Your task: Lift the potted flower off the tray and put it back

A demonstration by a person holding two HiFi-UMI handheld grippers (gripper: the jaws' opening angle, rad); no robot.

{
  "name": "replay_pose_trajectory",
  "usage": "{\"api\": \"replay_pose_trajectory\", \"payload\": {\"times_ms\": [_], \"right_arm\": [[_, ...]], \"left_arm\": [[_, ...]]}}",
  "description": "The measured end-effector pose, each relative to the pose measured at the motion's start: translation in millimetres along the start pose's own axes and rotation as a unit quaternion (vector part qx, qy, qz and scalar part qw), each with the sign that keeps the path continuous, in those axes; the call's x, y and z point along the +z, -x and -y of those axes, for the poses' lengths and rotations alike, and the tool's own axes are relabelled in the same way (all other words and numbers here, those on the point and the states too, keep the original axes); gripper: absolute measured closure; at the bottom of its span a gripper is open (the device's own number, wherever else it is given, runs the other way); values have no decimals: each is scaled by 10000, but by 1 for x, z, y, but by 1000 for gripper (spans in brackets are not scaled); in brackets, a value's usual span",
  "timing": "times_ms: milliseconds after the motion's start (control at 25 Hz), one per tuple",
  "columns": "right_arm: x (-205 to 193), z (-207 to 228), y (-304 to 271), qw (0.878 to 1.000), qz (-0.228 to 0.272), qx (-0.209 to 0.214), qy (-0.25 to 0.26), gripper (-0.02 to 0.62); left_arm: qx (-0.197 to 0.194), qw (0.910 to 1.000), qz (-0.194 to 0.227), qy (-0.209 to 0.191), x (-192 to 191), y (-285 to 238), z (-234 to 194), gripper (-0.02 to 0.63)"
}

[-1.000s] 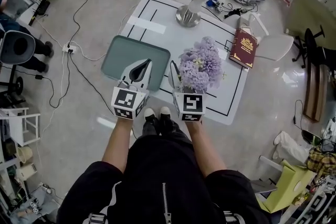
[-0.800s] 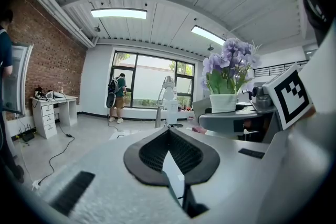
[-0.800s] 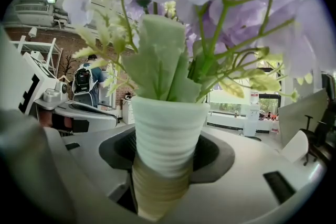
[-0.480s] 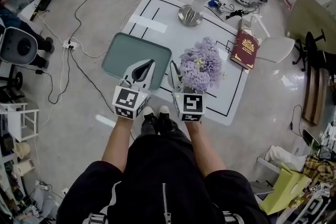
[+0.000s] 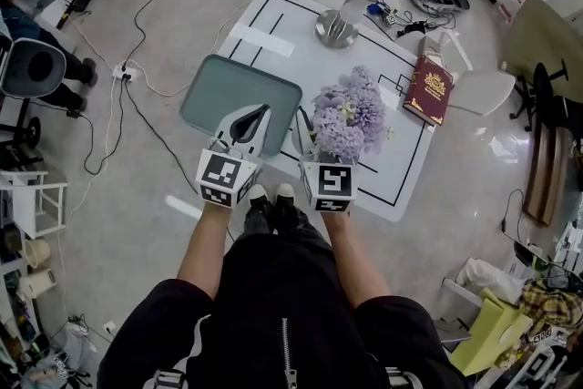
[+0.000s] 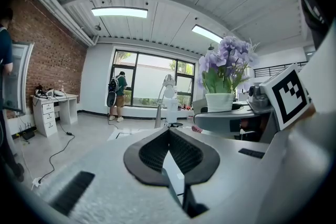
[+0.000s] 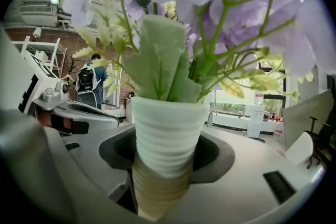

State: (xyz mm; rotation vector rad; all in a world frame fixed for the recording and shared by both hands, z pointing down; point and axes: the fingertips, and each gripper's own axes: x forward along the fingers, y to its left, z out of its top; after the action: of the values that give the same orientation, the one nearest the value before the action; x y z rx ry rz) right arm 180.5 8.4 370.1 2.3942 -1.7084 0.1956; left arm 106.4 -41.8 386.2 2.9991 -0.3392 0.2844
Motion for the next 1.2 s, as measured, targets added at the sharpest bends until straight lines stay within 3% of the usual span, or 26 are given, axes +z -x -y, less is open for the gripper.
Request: {"api": "replay_pose_trajectory", "payload": {"times_ms": [560,1200], "right_arm": [[-5,-13,-29,9995,-30,295,66,337],[-19,-79,-86,9915,-62,1291,143,337]], "left_arm": [[365,9991,-38,225,-13,7,-28,601],[1451,9881,-138,480,-42,63,-88,601]]}}
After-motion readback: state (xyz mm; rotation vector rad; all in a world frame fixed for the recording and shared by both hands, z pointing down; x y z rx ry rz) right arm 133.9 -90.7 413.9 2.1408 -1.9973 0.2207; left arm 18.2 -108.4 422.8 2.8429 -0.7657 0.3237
